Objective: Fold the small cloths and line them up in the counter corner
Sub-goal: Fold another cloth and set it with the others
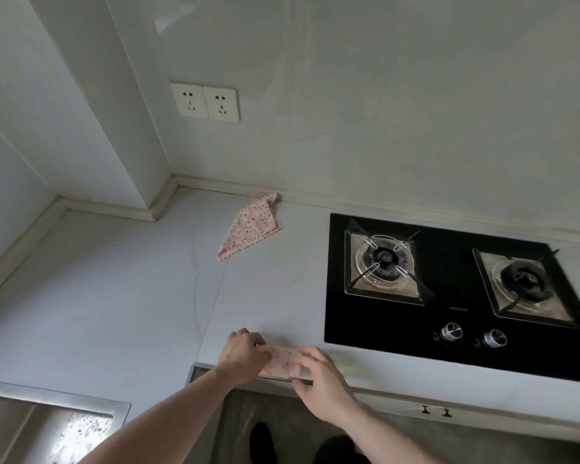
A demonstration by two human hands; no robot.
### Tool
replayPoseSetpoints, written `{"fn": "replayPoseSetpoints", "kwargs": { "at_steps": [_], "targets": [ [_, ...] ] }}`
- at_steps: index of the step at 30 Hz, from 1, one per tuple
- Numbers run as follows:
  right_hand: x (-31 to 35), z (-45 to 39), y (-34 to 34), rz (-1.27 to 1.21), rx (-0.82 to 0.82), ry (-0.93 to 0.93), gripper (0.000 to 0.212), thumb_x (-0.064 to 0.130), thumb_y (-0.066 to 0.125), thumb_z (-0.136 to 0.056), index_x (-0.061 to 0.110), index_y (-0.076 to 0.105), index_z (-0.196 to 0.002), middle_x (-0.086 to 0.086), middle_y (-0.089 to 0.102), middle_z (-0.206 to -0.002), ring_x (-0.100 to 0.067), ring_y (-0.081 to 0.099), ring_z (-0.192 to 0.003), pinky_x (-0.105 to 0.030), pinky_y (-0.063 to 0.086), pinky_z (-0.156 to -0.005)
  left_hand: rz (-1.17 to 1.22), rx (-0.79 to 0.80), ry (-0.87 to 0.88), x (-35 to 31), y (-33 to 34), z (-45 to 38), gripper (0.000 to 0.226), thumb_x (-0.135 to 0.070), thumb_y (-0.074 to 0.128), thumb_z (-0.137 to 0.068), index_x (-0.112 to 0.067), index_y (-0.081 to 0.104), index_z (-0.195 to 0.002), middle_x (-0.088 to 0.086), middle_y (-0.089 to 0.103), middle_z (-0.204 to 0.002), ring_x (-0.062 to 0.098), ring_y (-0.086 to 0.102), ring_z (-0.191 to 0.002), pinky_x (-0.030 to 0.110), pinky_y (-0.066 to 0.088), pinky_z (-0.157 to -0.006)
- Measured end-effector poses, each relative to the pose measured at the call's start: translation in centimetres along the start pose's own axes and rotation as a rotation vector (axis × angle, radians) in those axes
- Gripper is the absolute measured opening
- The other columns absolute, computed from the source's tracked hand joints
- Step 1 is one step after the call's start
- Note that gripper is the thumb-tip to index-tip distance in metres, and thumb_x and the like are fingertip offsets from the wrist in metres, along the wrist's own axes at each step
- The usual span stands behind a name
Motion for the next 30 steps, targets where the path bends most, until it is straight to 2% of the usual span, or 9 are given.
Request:
{"fn": "replayPoseSetpoints", "kwargs": {
  "at_steps": [3, 6, 9, 12, 14, 18, 21, 26, 30],
  "targets": [
    [-1.7, 1.2, -3.3, -0.153, -0.139, 0.072, 0.061, 0.04, 0.067, -0.094, 0.032, 0.043, -0.15, 0.025, 0.035, -0.147, 0.002, 0.034, -0.139, -0.03, 0.035, -0.119, 0.003, -0.026, 0.149, -2.9, -0.8, 1.7, 0.008, -0.045, 0.057, -0.082, -0.045, 0.062, -0.088, -0.016, 0.055, -0.112, 0.013, 0.042, -0.111, 0.033, 0.043, -0.096],
    [-3.6, 2.6, -5.7, -0.273, -0.106, 0.112, 0.073, 0.056, 0.069, -0.085, 0.039, 0.042, -0.151, 0.03, 0.037, -0.149, 0.004, 0.039, -0.137, -0.03, 0.039, -0.116, 0.15, -0.017, 0.258, -7.0, -1.3, 3.8, 0.009, -0.044, 0.057, -0.079, -0.039, 0.063, -0.083, -0.021, 0.065, -0.092, 0.009, 0.051, -0.104, 0.038, 0.044, -0.094],
    [-5.3, 4.8, -9.0, -0.352, -0.117, 0.135, 0.051, 0.049, 0.071, -0.086, 0.036, 0.06, -0.134, 0.024, 0.059, -0.134, 0.003, 0.057, -0.119, -0.02, 0.046, -0.101, 0.222, -0.001, 0.368, -12.4, -1.0, 5.4, 0.008, -0.037, 0.059, -0.084, -0.034, 0.066, -0.087, -0.019, 0.069, -0.085, 0.007, 0.06, -0.094, 0.039, 0.048, -0.089],
    [-7.6, 8.1, -13.5, -0.441, -0.196, 0.142, 0.016, 0.038, 0.07, -0.09, 0.031, 0.069, -0.105, 0.01, 0.072, -0.105, -0.004, 0.069, -0.093, -0.021, 0.054, -0.082, 0.274, 0.03, 0.472, -18.4, 0.4, 6.6, 0.006, -0.035, 0.064, -0.088, -0.032, 0.068, -0.091, -0.014, 0.071, -0.088, 0.008, 0.065, -0.09, 0.037, 0.055, -0.08],
    [-10.2, 10.8, -16.7, -0.499, -0.269, 0.157, 0.008, 0.034, 0.072, -0.091, 0.029, 0.069, -0.097, 0.006, 0.074, -0.095, -0.008, 0.07, -0.087, -0.021, 0.055, -0.076, 0.329, 0.069, 0.506, -22.4, 2.0, 7.1, 0.005, -0.03, 0.069, -0.092, -0.027, 0.07, -0.095, -0.009, 0.073, -0.09, 0.01, 0.069, -0.087, 0.036, 0.059, -0.076],
    [-16.7, 15.9, -22.1, -0.575, -0.341, 0.199, 0.015, 0.036, 0.075, -0.089, 0.029, 0.07, -0.102, 0.006, 0.076, -0.099, -0.008, 0.073, -0.09, -0.033, 0.062, -0.082, 0.405, 0.129, 0.517, -30.3, 5.8, 8.6, 0.012, -0.033, 0.073, -0.094, -0.022, 0.07, -0.1, -0.005, 0.075, -0.093, 0.013, 0.073, -0.086, 0.03, 0.061, -0.074],
    [-21.3, 19.1, -25.3, -0.597, -0.359, 0.238, 0.016, 0.034, 0.074, -0.092, 0.027, 0.068, -0.106, 0.005, 0.074, -0.105, -0.01, 0.073, -0.093, -0.033, 0.063, -0.08, 0.4, 0.134, 0.522, -35.6, 8.8, 9.8, 0.013, -0.032, 0.074, -0.093, -0.021, 0.069, -0.099, -0.001, 0.075, -0.092, 0.016, 0.073, -0.082, 0.029, 0.06, -0.066],
    [-27.3, 22.6, -29.5, -0.66, -0.415, 0.29, 0.015, 0.03, 0.071, -0.095, 0.025, 0.064, -0.108, 0.001, 0.07, -0.114, -0.014, 0.072, -0.1, -0.033, 0.064, -0.078, 0.371, 0.135, 0.525, -42.2, 13.0, 10.0, 0.015, -0.039, 0.075, -0.09, -0.025, 0.07, -0.094, 0.001, 0.076, -0.087, 0.02, 0.073, -0.08, 0.044, 0.062, -0.075],
    [-30.7, 24.1, -32.1, -0.707, -0.456, 0.344, 0.014, 0.029, 0.069, -0.097, 0.025, 0.061, -0.108, -0.001, 0.07, -0.113, -0.014, 0.076, -0.092, -0.032, 0.064, -0.077, 0.266, 0.107, 0.548, -47.2, 14.7, 9.5, 0.02, -0.046, 0.074, -0.089, -0.027, 0.069, -0.089, -0.004, 0.072, -0.082, 0.014, 0.069, -0.075, 0.033, 0.057, -0.067]
  ]
}}
Point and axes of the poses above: each hand's wrist, its own z-axis away from the middle knuckle, its own y-axis out of the palm, x = y × z, the point moved 9 cm from there along -z, towards the middle knuckle
